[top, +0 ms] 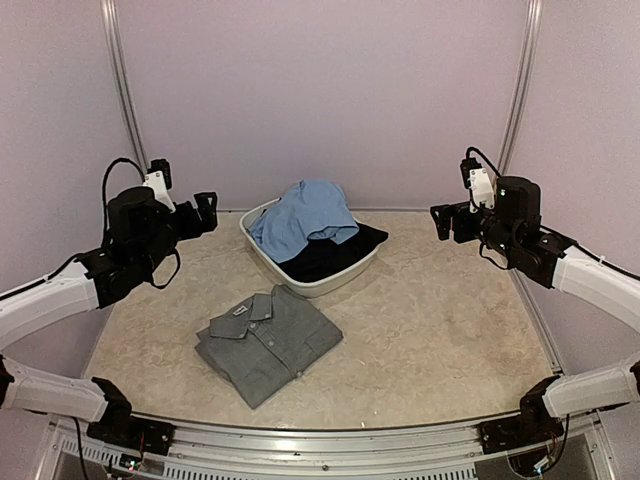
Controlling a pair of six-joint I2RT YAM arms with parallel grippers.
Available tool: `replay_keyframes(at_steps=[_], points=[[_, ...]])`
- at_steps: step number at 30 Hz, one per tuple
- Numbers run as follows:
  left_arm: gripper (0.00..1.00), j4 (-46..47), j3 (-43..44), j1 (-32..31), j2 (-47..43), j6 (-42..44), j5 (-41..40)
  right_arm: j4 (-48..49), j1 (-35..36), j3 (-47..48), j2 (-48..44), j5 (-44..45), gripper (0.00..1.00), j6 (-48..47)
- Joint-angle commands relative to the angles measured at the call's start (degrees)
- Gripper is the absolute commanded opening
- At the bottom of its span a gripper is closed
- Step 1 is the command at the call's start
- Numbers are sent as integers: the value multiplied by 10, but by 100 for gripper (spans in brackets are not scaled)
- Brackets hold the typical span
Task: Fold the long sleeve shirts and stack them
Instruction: Move the bin to the corner of the board.
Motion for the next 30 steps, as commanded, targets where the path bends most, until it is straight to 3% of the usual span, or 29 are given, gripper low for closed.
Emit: replay_keyframes(at_steps=[1, 10, 17, 20, 22, 30], points=[[99, -4, 3, -11, 5, 13, -12, 2, 6, 1, 1, 0, 99, 0], [99, -26, 40, -30, 58, -10, 16, -44, 11, 24, 15, 2, 99, 7], [99, -132, 180, -37, 225, -22, 129, -50, 23, 21, 47, -7, 100, 14], [89, -186, 249, -34, 316, -36, 145, -48, 29, 19, 56, -13, 100, 19], [88, -202, 274, -30, 358, -46, 157, -46, 31, 14, 57, -14, 100, 22], [73, -208, 290, -3, 471, -92, 235, -27, 35, -16, 53, -22, 100, 29]])
